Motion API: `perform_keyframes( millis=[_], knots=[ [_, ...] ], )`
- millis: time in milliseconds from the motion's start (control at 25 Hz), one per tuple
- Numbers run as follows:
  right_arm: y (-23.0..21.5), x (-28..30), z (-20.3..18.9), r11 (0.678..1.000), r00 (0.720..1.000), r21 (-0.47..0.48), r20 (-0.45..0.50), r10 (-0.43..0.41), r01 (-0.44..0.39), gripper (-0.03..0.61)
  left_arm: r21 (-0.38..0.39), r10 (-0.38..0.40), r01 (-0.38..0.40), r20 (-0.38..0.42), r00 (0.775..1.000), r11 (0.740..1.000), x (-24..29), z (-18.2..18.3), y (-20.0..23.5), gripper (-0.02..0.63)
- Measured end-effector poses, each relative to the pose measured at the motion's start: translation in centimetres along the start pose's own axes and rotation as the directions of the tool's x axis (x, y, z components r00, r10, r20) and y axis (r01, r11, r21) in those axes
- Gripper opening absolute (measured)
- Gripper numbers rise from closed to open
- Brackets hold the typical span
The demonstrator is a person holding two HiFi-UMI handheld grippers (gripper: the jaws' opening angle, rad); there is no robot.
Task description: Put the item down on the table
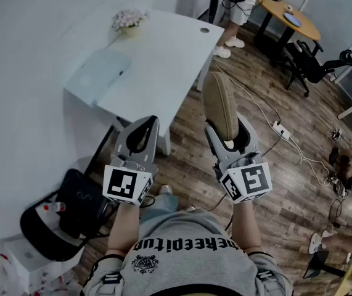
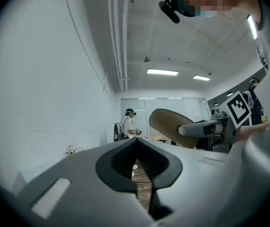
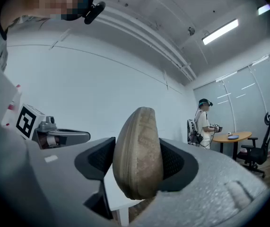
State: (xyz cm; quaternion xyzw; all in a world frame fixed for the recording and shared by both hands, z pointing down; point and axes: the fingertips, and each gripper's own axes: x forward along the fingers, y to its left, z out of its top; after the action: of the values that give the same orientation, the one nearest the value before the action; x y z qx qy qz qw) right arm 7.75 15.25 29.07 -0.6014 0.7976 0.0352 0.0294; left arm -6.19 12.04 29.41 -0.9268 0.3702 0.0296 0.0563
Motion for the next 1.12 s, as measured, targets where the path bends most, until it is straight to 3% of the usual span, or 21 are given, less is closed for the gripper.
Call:
perform_keyframes(
  millis=[520,880,1120],
  knots=[
    [1.1,3.5,-0.3,1.0,1.0,-0.008,0.001,-0.007,0.007,0.261,-0.009,-0.011,0.011,0.009,1.0,1.0,0.9,-0.9,3.7,0.018],
    [0.6,6.5,-0.6,0.998,0.999,0.04,0.015,-0.039,0.039,0.262,0.001,-0.034,0.034,0.017,0.999,0.999,2.5,-0.4,6.4,0.018],
    [1.3,7.9,-0.9,0.997,0.997,0.01,0.017,-0.074,0.073,0.264,0.011,-0.053,0.053,0.037,0.998,0.999,2.7,-0.8,8.2,0.018]
  ],
)
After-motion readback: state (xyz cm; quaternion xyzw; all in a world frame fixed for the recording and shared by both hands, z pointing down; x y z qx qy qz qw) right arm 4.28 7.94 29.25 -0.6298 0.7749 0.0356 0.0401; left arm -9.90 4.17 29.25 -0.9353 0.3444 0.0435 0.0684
